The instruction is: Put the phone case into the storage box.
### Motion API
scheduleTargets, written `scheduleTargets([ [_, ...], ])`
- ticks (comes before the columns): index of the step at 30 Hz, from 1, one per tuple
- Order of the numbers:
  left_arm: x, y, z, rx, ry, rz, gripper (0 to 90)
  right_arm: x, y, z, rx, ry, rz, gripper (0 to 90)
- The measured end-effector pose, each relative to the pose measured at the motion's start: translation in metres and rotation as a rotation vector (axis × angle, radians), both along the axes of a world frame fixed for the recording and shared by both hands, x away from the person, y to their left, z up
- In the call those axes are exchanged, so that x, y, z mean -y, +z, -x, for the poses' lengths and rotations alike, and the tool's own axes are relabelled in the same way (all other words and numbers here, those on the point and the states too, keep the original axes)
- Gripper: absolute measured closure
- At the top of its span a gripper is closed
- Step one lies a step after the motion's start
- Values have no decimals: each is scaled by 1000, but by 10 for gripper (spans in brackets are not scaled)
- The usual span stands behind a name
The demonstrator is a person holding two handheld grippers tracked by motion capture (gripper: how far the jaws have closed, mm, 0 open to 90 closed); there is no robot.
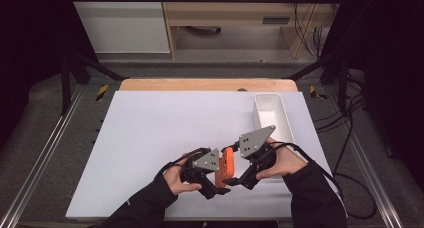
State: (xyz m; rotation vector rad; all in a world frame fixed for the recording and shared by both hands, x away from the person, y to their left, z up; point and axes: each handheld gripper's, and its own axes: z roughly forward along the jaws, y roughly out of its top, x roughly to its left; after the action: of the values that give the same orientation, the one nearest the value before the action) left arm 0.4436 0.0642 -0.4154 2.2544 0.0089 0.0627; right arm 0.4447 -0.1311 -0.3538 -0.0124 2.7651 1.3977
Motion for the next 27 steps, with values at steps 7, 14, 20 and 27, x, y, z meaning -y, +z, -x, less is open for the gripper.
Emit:
scheduleTargets([
  [7,0,-1,0,-1,3,1,153,-1,0,0,2,7,9,157],
  [14,0,-2,0,-5,9,7,150,-1,0,0,0,5,12,159],
  [20,0,-2,1,-6,6,8,135,-1,0,0,4,8,14,159],
  [27,-4,-1,2,-11,16,15,55,1,1,0,10,0,14,160],
])
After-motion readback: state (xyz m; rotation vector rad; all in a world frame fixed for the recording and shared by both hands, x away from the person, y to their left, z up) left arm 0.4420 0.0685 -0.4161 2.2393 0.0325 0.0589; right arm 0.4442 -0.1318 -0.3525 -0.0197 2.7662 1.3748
